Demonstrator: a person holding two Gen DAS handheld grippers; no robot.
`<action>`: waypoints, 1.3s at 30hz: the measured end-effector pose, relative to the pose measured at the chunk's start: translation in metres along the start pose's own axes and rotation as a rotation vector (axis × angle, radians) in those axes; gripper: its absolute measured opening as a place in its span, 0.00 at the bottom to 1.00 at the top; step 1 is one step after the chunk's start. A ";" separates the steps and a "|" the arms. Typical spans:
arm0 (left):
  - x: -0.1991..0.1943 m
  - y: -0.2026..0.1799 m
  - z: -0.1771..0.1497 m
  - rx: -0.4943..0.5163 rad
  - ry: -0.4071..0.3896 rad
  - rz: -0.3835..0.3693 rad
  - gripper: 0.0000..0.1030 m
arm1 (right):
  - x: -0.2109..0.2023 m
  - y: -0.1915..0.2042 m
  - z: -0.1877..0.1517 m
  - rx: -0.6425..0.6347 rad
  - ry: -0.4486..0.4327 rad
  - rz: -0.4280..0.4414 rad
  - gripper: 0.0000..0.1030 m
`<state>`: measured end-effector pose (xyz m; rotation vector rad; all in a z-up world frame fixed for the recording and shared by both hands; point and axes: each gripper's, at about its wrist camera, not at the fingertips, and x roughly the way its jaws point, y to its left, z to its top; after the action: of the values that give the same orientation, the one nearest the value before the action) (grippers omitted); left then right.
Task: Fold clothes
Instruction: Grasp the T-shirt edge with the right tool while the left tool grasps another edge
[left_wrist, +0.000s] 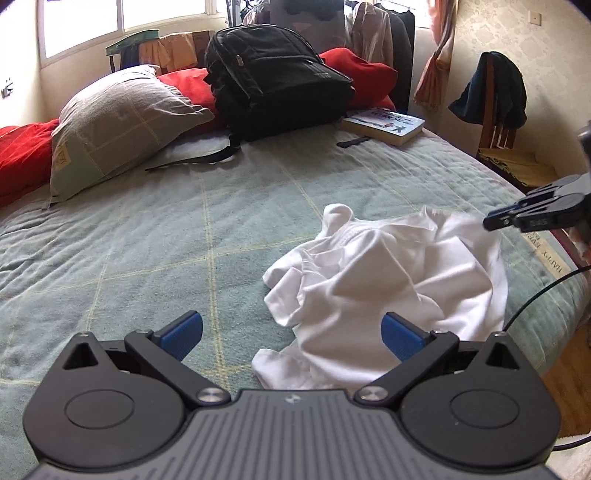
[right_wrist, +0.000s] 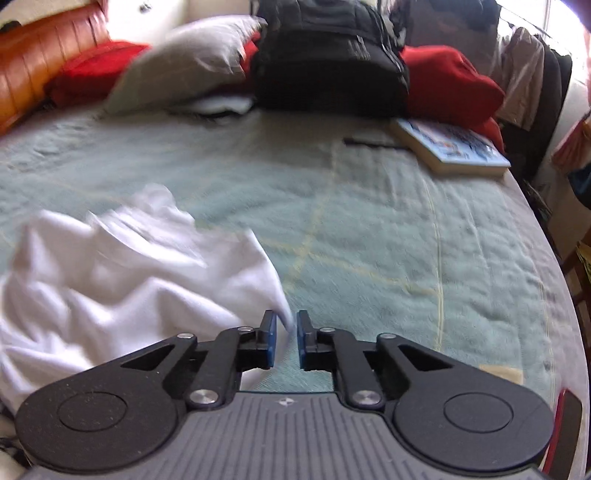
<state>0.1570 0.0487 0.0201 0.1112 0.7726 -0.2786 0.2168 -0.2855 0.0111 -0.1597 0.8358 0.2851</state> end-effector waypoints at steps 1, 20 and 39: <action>0.000 0.001 0.000 0.000 0.001 0.003 0.99 | -0.006 0.002 0.004 -0.003 -0.018 0.009 0.22; -0.005 0.030 -0.028 0.012 -0.008 0.118 0.99 | 0.037 0.167 0.057 -0.385 0.011 0.367 0.27; 0.038 -0.024 0.014 0.381 -0.035 -0.140 0.54 | -0.020 0.075 0.013 -0.220 -0.031 0.286 0.38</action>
<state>0.1857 0.0154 0.0030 0.4112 0.6864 -0.5577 0.1897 -0.2149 0.0327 -0.2413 0.7952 0.6475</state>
